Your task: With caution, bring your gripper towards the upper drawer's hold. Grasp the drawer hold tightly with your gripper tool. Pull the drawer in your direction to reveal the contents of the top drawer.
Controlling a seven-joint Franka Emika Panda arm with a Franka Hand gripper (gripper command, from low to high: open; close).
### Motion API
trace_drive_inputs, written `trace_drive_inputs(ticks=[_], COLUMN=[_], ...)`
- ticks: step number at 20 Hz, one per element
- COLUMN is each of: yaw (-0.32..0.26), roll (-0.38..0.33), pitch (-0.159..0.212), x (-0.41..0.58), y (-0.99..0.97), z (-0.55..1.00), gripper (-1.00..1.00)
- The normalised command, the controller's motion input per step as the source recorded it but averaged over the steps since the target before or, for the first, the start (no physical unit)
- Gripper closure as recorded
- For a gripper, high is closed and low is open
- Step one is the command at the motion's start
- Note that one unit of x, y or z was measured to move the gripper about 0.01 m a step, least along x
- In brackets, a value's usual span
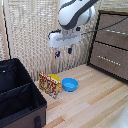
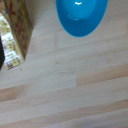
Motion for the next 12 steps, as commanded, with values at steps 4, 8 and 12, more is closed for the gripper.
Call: trace_drive_inputs(ticks=[4, 8, 12], yaw=[0.130, 0.140, 0.145], roll=[-0.192, -0.207, -0.235], pitch=[-0.020, -0.015, 0.002], x=[0.000, 0.000, 0.000], y=[-0.26, -0.27, -0.21], z=[0.36, 0.29, 0.24], gripper=[-1.00, -1.00, -1.00])
